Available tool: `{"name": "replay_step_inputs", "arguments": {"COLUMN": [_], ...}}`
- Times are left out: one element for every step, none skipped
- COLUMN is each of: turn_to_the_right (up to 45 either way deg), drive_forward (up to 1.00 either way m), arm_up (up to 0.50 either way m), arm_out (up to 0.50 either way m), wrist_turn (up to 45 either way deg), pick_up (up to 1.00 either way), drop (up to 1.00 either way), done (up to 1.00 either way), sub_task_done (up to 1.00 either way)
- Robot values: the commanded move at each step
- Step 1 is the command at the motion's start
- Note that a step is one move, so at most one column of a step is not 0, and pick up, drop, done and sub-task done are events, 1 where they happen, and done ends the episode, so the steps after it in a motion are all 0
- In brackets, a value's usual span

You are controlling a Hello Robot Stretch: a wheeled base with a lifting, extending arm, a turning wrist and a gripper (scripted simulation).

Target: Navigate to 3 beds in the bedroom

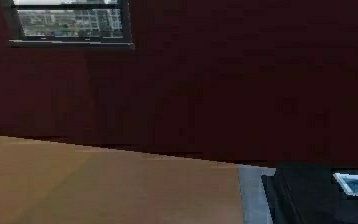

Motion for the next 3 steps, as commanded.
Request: {"name": "replay_step_inputs", "arguments": {"turn_to_the_right": [45.0,9.0,0.0], "drive_forward": [0.0,0.0,0.0], "arm_up": [0.0,0.0,0.0], "arm_out": [0.0,0.0,0.0], "wrist_turn": [0.0,0.0,0.0], "pick_up": [0.0,0.0,0.0], "drop": [0.0,0.0,0.0], "done": [0.0,0.0,0.0], "sub_task_done": [0.0,0.0,1.0]}}
